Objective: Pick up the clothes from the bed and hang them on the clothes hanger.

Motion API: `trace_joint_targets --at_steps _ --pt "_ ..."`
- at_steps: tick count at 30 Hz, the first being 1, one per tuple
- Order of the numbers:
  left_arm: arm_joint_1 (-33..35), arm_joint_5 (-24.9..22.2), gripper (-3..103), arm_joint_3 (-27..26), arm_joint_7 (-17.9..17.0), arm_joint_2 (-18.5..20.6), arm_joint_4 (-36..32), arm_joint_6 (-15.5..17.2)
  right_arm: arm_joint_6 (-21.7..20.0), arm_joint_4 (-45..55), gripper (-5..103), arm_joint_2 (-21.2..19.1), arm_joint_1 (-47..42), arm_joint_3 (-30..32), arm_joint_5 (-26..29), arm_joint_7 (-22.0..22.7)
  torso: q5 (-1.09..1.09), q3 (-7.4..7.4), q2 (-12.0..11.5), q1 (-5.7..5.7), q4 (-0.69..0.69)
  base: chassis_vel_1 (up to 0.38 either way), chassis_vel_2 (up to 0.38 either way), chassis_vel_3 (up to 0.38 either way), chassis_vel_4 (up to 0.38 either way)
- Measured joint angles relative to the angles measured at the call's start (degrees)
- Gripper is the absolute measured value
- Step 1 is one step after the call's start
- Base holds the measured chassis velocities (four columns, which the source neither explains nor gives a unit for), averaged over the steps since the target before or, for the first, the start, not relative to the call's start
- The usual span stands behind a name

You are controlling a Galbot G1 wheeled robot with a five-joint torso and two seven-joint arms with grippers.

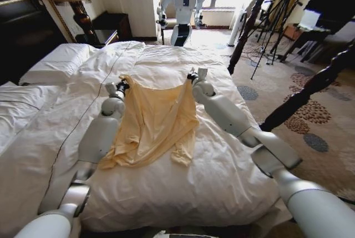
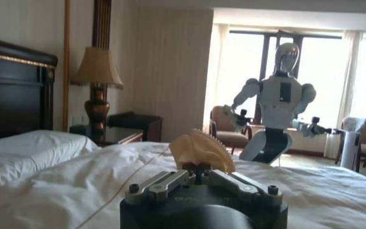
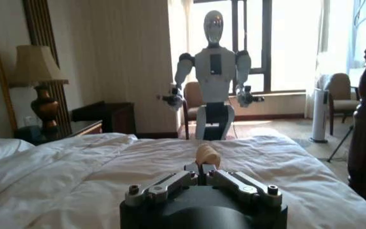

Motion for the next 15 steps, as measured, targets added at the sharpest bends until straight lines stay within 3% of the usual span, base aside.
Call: trace_joint_targets --at_steps 3,4,7,9,12,15 --pt "0.0 -3.4 0 -1.7 -0.6 5.1 -6.8 1.0 -1.1 10.9 0 -5.3 2.9 -2.8 6.7 2.7 0.03 -0.01 0.0 0.0 -0.02 0.0 0.0 0.0 0.0" --pt "0.0 -3.4 0 -1.7 -0.6 5.1 -6.8 1.0 -1.1 10.9 0 -5.3 2.9 -2.8 6.7 2.7 0.03 -0.01 0.0 0.0 -0.02 0.0 0.0 0.0 0.0" --pt "0.1 -10.1 0 -3.9 -1.7 11.0 -16.8 3.3 -1.5 19.7 0 -10.1 6.9 -5.3 12.1 4.1 0.02 -0.02 0.0 0.0 0.0 0.0 0.0 0.0 0.0" --pt "0.3 -12.0 0 -4.6 -2.1 12.5 -19.2 4.0 -1.5 21.3 0 -11.2 8.2 -5.7 13.3 4.2 0.03 -0.02 0.0 0.0 0.0 0.0 0.0 0.0 0.0" --pt "1.4 -19.7 0 -9.1 -3.2 19.5 -27.7 7.0 -2.3 26.0 0 -14.5 14.1 -6.3 19.1 4.6 0.05 -0.02 0.0 -0.01 -0.04 0.0 0.0 0.0 0.0" --pt "2.0 -23.6 0 -12.3 -3.4 22.8 -30.3 8.4 -2.5 28.0 0 -15.6 17.0 -6.5 21.6 4.8 0.03 -0.02 0.0 0.0 -0.02 0.0 0.0 0.0 0.0"
